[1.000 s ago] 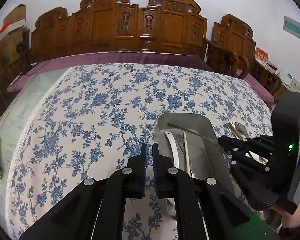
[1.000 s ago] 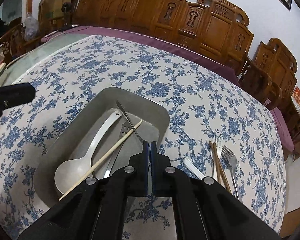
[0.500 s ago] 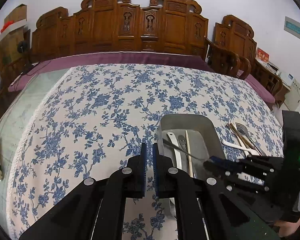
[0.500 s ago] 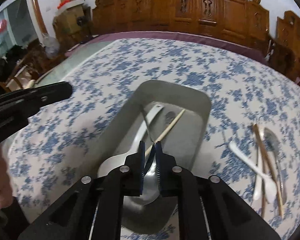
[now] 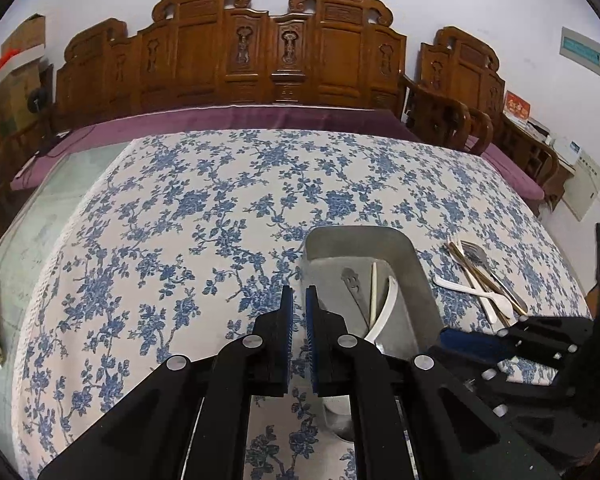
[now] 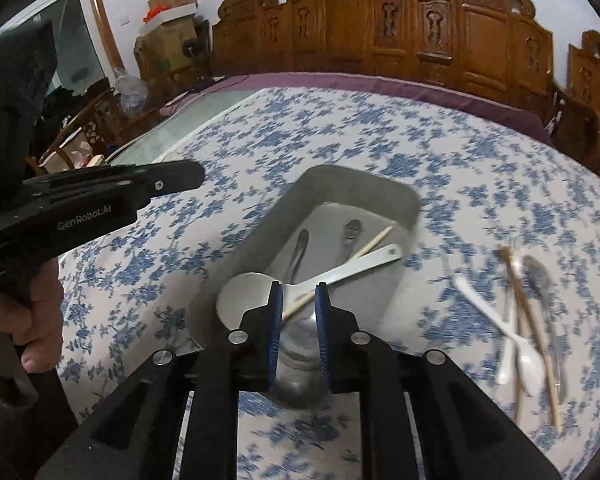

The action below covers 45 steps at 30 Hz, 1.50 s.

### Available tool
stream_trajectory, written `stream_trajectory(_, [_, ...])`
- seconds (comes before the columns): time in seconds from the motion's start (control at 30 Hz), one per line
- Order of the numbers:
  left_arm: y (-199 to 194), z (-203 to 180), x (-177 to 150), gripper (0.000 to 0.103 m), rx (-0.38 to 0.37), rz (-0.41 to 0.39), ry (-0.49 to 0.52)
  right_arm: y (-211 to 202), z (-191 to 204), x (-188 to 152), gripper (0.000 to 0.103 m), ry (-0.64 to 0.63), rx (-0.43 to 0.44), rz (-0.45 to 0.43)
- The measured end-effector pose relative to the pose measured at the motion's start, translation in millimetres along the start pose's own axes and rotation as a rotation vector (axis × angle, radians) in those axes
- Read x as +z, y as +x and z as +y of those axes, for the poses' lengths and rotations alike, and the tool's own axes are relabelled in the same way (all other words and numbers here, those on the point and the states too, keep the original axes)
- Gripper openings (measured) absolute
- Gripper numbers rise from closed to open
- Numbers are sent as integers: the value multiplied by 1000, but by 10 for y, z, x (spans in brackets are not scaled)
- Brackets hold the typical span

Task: Organize utensils
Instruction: 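Lower the metal spoon into the grey tray and open the right gripper, then grasp a metal fork with the left gripper while the right gripper grasps a white plastic fork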

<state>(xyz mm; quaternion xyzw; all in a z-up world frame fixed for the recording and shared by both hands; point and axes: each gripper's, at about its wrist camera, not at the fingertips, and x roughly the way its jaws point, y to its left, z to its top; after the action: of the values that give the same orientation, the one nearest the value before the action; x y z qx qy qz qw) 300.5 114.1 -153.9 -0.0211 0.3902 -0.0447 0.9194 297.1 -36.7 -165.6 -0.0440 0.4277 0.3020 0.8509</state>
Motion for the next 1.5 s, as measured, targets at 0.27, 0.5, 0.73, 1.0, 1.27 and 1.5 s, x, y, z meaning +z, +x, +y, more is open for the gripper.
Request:
stream_trajectory(0.27, [-21,-231,-38,38,-37,-7,34,-397,-552,-190,19,-1,-120,-48])
stream_trajectory(0.5, [10,-525,-133,61,-67,7,84,-588,-1053,-413,32,2,-207,-56])
stream_trajectory(0.73, [17,-757,-223,69,-103,17,107,-448,-1417,-611,32,2,-239,7])
stream_trajectory(1.0, [49,-902,-304,69,-117,35,124,-150,-1446,-701,32,-42,-259,36])
stream_trajectory(1.27, [74,-1045,-370,69,-133,54,157,11,-1526,-731,33,-82,-299,63])
stream_trajectory(1.5, [88,-1136,-439,69,-134,64,178,103,-1520,-722,34,-139,-333,65])
